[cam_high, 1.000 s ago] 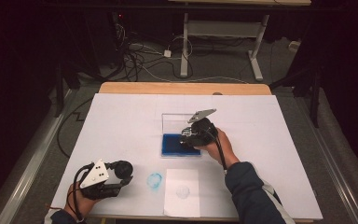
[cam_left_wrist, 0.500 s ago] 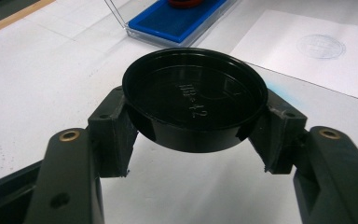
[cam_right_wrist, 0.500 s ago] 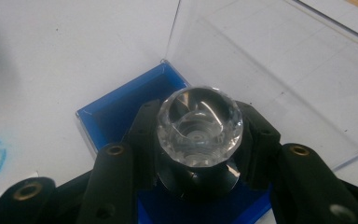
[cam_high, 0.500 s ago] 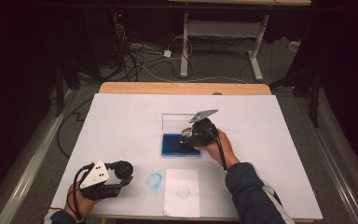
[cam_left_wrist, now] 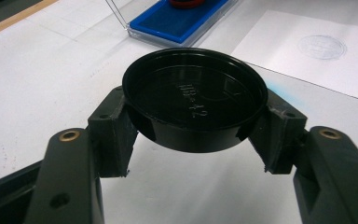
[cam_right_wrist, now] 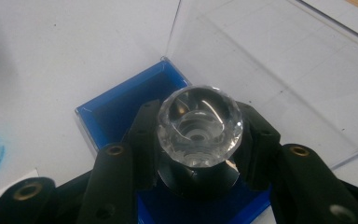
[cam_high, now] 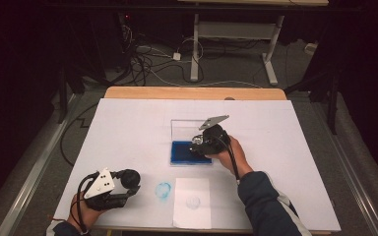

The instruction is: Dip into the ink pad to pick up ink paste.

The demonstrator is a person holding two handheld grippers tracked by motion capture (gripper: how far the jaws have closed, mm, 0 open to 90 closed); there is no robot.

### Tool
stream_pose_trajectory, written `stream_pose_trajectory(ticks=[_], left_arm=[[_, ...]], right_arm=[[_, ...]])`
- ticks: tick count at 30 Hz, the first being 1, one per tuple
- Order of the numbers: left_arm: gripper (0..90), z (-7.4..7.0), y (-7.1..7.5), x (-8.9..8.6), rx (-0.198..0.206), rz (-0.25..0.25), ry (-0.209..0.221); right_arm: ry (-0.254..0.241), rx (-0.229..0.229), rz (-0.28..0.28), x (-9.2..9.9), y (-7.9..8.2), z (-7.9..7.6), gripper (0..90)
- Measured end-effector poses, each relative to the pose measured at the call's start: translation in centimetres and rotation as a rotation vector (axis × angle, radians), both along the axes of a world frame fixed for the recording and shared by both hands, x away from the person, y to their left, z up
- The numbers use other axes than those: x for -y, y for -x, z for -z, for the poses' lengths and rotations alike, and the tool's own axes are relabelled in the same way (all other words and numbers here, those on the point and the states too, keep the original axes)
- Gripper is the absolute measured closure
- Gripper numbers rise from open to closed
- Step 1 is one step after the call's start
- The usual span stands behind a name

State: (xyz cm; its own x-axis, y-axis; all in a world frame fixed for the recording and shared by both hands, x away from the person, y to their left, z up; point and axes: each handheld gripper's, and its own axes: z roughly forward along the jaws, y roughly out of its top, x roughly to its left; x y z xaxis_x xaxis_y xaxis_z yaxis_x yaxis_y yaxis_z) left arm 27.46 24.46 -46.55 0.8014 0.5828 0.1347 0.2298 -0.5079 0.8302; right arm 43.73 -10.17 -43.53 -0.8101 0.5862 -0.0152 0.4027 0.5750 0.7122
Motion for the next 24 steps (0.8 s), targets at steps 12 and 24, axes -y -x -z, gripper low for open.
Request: stream_pose_trajectory(ticks=[12,24], left_arm=[[36.8,0.0,0.0,0.0,0.000,-0.002,0.001],[36.8,0.0,-0.1,-0.1,-0.003,-0.004,-0.003]], right_arm=[[-0.046,0.077,-0.020,0.6,1.0,-3.1,56.7],[-0.025,0.025,-0.025,0.3,1.0,-1.7,56.7]])
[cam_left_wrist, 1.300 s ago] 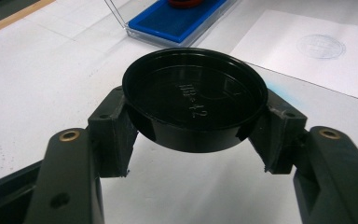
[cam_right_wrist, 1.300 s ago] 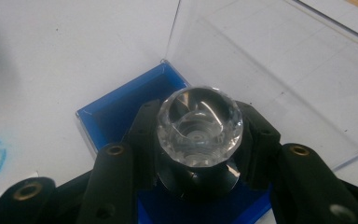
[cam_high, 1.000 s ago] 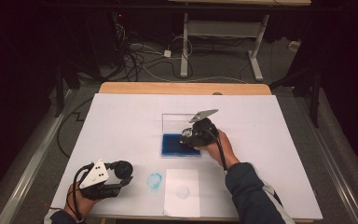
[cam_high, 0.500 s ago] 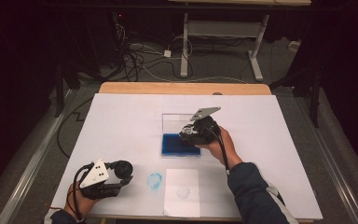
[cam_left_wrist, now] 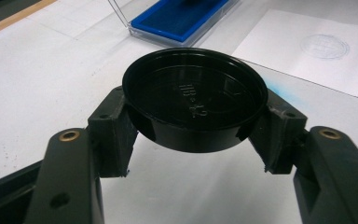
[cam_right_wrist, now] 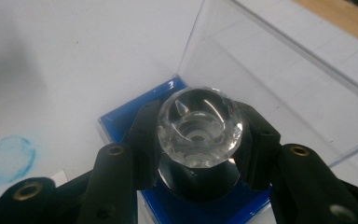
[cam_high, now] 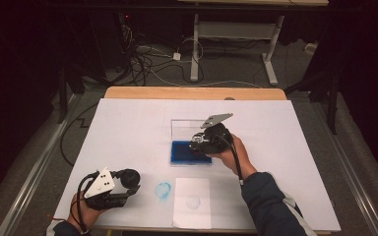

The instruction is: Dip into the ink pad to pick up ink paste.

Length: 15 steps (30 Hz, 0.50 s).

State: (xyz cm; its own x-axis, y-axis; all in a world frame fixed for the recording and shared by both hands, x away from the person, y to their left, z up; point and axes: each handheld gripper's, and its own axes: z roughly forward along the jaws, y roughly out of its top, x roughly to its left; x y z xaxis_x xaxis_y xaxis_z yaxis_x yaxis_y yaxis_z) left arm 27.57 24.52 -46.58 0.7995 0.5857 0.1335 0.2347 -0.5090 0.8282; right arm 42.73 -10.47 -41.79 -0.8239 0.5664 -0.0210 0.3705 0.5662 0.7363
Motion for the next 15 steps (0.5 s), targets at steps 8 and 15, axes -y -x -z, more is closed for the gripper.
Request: stream_pose_trajectory(ticks=[8,15], left_arm=[[36.8,0.1,0.0,0.0,-0.001,0.000,-0.003],[36.8,0.1,0.0,0.0,0.000,-0.002,-0.004]], right_arm=[[0.011,-0.047,0.010,-0.2,-0.4,1.7,56.7],[0.002,-0.036,0.014,-0.1,-0.3,2.0,56.8]])
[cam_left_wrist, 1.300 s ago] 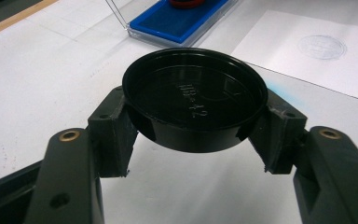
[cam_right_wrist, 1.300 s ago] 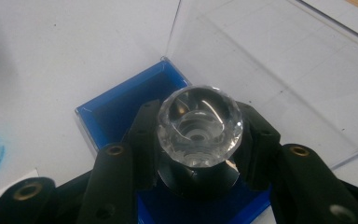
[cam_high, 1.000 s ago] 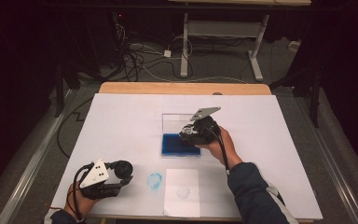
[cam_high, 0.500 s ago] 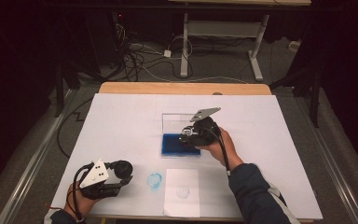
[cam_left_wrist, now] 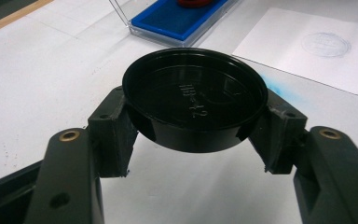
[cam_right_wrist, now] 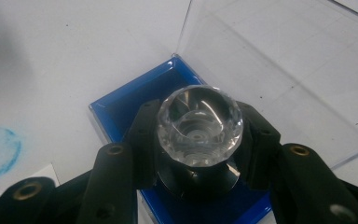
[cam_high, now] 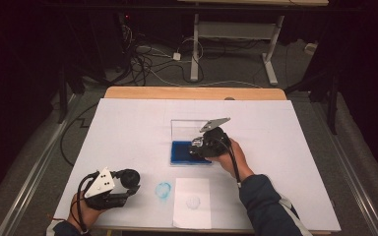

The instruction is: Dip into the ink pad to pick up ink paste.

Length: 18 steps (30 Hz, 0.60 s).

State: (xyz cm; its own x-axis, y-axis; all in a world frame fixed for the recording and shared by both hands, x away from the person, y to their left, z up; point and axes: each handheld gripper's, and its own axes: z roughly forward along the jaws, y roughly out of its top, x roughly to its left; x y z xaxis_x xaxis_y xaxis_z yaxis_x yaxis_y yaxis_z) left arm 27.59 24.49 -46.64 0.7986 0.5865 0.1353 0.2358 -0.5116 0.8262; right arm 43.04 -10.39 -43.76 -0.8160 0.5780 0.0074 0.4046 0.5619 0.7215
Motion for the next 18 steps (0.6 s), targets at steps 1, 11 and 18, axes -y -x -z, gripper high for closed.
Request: stream_pose_trajectory(ticks=[1,11,18], left_arm=[[36.8,-0.01,0.01,0.01,0.001,-0.001,-0.001],[36.8,0.01,0.04,0.05,-0.001,0.000,-0.003],[36.8,0.02,0.04,0.07,0.000,0.003,-0.004]], right_arm=[[0.001,0.001,-0.001,0.00,0.00,0.00,56.8],[0.019,0.012,-0.002,-0.19,0.08,-0.04,56.8],[0.019,0.019,0.001,-0.19,0.13,0.00,56.8]])
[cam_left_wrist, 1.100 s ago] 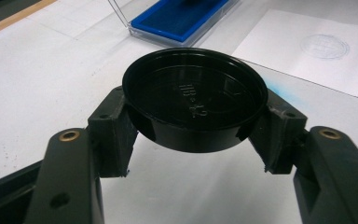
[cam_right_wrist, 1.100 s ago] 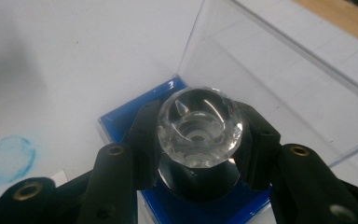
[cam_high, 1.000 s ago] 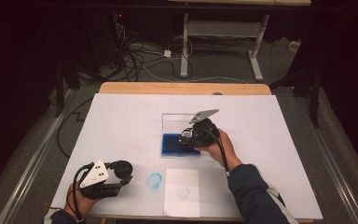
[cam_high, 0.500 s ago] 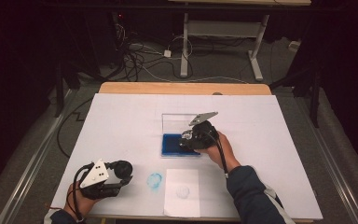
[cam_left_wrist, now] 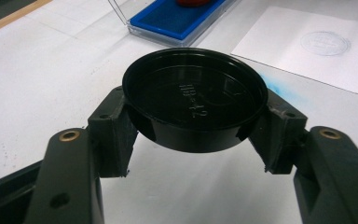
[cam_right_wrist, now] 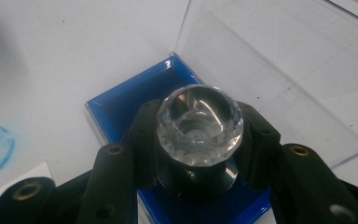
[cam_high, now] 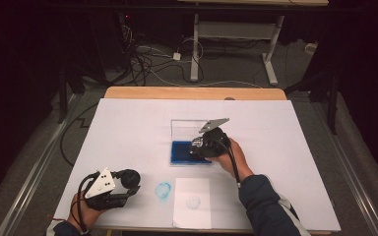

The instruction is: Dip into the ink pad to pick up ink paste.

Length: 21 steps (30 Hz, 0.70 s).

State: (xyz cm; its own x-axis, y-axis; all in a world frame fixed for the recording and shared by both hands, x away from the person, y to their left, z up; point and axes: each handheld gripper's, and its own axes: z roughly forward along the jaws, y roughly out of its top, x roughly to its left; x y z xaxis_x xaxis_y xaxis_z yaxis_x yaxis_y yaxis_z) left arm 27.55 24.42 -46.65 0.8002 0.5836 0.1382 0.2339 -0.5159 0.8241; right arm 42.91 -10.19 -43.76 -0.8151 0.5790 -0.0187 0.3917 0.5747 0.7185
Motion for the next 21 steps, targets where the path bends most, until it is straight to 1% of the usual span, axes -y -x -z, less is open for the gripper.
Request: stream_pose_trajectory(ticks=[16,18,21], left_arm=[[36.8,0.03,-0.01,0.05,-0.002,0.005,-0.001],[36.8,0.01,0.00,0.05,-0.001,0.005,0.000],[36.8,-0.01,0.00,0.08,0.000,0.004,0.002]], right_arm=[[0.006,0.013,-0.012,-0.05,-0.01,0.05,56.8],[0.017,0.017,-0.012,-0.09,0.04,0.02,56.8],[0.020,0.014,-0.006,-0.14,0.10,0.00,56.8]])
